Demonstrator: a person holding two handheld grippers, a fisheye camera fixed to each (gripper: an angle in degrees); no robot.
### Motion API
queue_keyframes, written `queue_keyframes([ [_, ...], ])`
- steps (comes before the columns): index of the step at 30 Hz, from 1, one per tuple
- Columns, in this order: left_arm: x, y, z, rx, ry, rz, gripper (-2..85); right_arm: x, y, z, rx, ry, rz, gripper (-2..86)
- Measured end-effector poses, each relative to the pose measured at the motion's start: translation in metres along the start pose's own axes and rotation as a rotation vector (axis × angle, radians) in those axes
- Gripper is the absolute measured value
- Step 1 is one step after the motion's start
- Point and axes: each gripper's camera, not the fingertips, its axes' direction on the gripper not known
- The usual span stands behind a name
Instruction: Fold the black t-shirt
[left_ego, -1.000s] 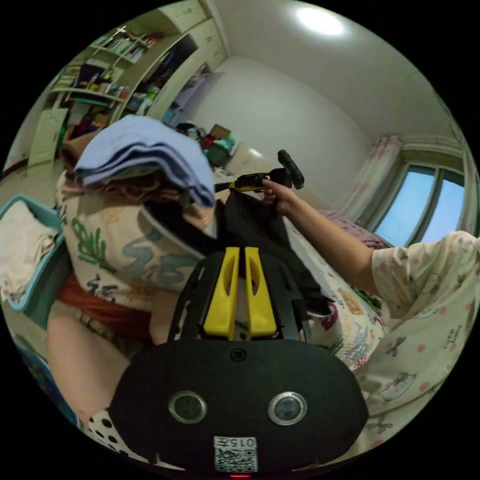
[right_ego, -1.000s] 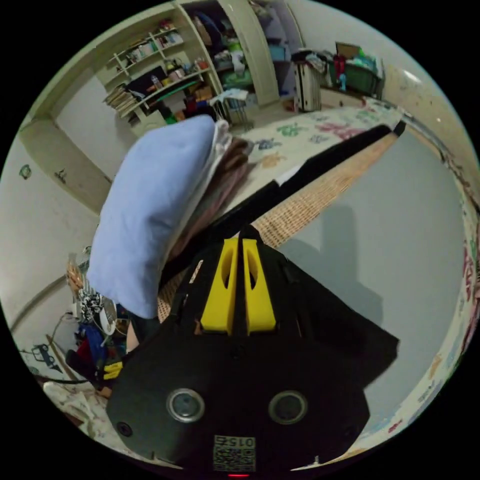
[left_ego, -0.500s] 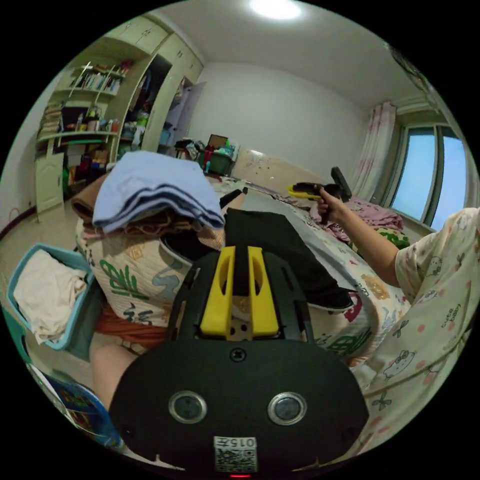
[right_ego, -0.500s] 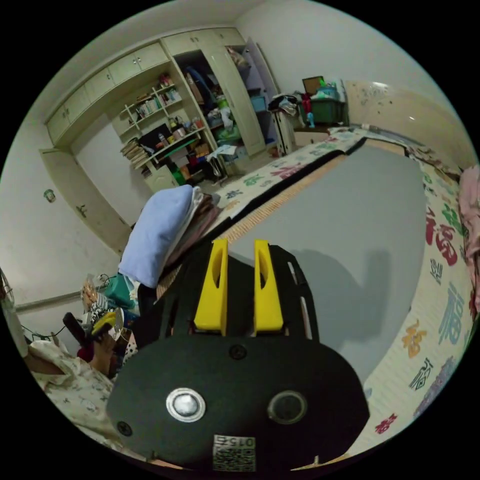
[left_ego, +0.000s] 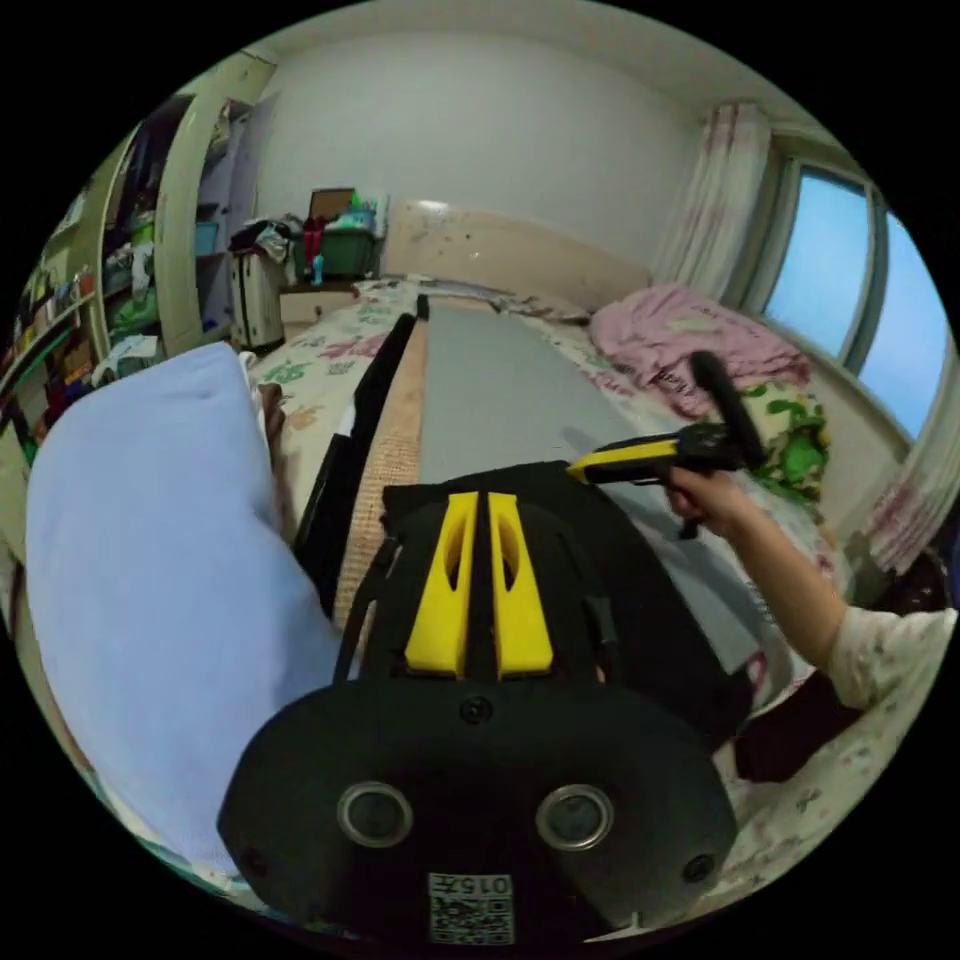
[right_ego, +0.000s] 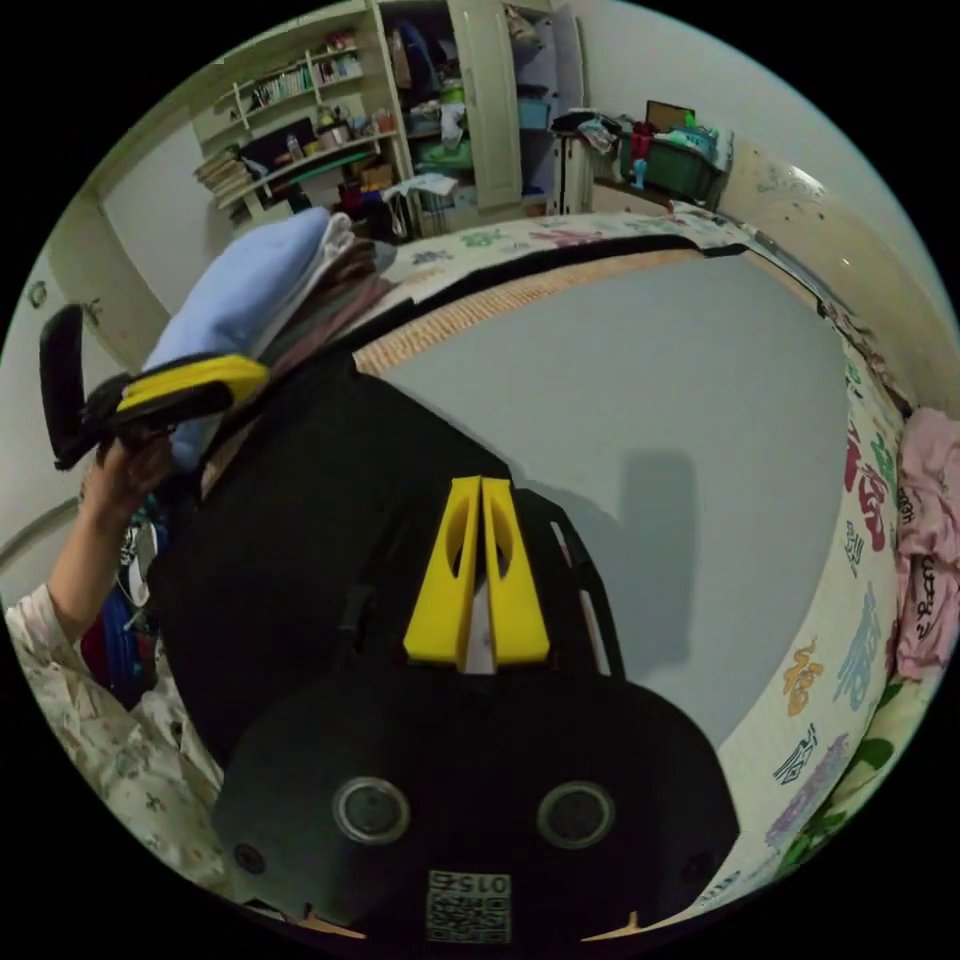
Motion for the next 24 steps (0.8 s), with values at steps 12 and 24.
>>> queue_keyframes([
  [12,-0.040,-0.037,0.092,-0.152,-0.154,-0.146,9.2,0.098,0.028,-0.001,0.053,-0.220,0.270,12.8],
  [24,-0.088,-0.024,0.181,-0.335,0.049,-0.295,17.5,0.106,0.037,0.054,0.023,-0.334,0.317,10.4],
])
